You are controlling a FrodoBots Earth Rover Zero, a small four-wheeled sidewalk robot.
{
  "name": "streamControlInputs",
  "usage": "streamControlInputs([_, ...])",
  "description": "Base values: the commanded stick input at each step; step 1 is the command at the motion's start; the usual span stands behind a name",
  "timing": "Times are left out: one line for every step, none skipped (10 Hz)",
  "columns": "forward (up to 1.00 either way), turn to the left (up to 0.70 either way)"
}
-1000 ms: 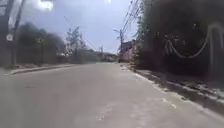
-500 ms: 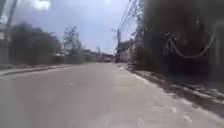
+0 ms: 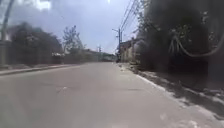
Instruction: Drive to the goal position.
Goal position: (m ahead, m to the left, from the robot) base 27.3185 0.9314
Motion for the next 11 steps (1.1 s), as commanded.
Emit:
streamControlInputs([0.70,0.00])
streamControlInputs([0.70,0.00])
streamControlInputs([0.70,0.00])
streamControlInputs([0.70,0.00])
streamControlInputs([0.70,0.00])
streamControlInputs([0.70,0.00])
streamControlInputs([0.70,0.00])
streamControlInputs([0.70,0.00])
streamControlInputs([0.70,0.00])
streamControlInputs([0.70,0.00])
streamControlInputs([0.70,0.00])
